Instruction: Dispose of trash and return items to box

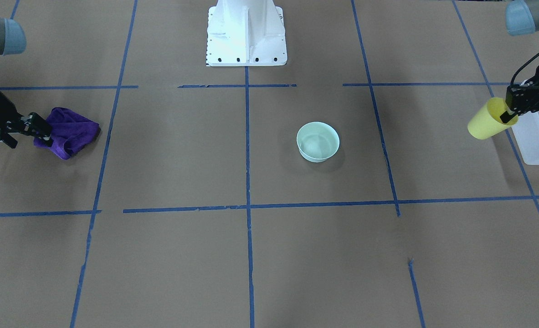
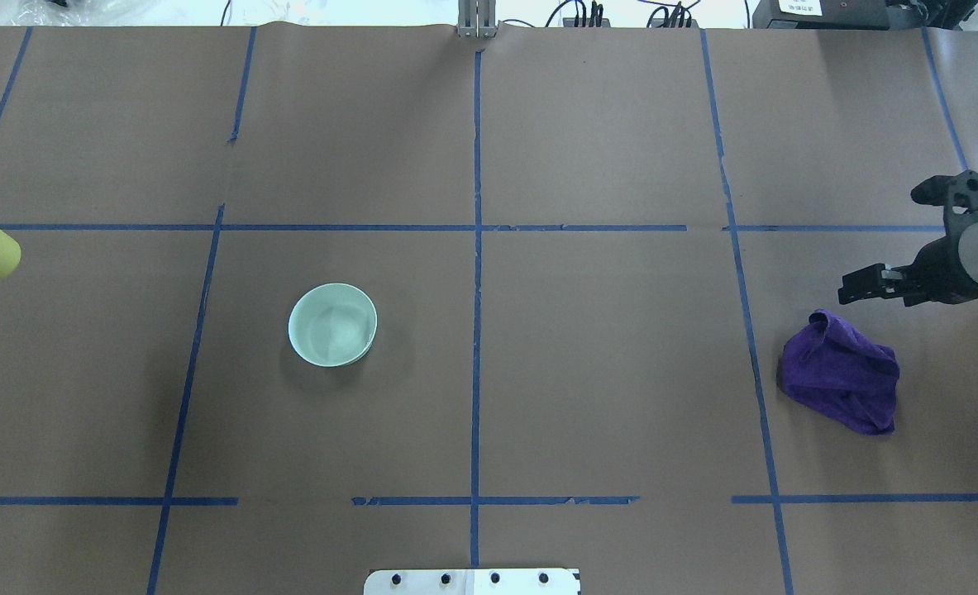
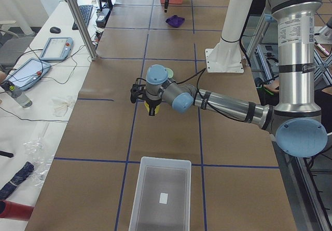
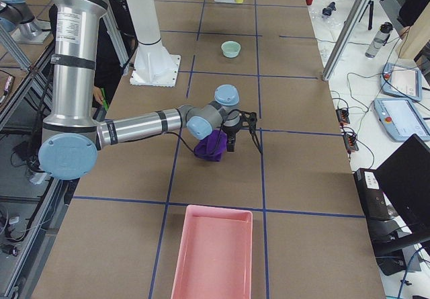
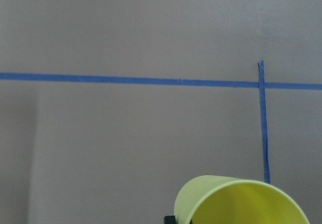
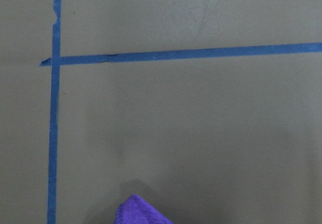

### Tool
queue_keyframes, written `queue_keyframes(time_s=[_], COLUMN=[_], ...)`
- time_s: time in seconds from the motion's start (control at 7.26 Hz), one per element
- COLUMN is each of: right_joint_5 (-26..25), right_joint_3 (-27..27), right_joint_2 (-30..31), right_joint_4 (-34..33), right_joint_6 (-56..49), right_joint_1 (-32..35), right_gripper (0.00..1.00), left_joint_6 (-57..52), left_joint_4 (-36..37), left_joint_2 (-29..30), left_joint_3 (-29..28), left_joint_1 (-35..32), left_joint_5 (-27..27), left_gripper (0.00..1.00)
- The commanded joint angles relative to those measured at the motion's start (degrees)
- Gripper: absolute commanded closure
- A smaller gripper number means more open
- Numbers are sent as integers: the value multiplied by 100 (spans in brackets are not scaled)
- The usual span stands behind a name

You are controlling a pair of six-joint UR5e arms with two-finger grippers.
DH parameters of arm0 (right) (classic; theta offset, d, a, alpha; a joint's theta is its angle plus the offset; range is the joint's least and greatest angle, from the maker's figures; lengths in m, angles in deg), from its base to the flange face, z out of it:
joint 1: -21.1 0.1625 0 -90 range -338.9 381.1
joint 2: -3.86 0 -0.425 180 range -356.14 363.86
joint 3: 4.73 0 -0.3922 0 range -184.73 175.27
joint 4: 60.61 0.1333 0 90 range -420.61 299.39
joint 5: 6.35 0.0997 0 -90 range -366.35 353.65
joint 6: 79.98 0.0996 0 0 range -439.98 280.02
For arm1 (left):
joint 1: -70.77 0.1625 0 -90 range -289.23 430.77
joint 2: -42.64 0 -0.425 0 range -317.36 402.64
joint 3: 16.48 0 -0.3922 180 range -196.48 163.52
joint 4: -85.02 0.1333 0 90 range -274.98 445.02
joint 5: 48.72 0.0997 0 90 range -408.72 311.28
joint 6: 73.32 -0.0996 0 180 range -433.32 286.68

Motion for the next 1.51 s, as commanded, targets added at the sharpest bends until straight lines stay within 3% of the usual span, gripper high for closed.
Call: queue_keyframes(time_s=[0.0,0.28,0.41,0.55,0.69,1.1,1.38], right_joint_5=[-168,-186,-178,-178,-151,-142,-116], right_joint_3=[-235,-421,-448,-439,-413,-378,-28], right_joint_2=[-139,-350,-359,-342,-272,-236,-18], right_joint_4=[16,7,7,-19,-20,-28,-20], right_joint_6=[-30,-31,-5,-13,-74,-75,-66], right_joint_1=[-472,-649,-649,-641,-623,-597,-570], right_gripper=[0,0,10,61,99,100,100], left_joint_6=[-474,-800,-950,-986,-986,-1195,-2300], left_joint_4=[394,615,737,834,835,958,1675], left_joint_2=[42,147,182,200,191,191,278], left_joint_3=[102,93,93,76,58,-248,-408], left_joint_1=[-340,-551,-656,-736,-771,-1156,-1849], left_joint_5=[0,0,0,0,0,0,314], left_gripper=[100,100,100,100,100,100,100])
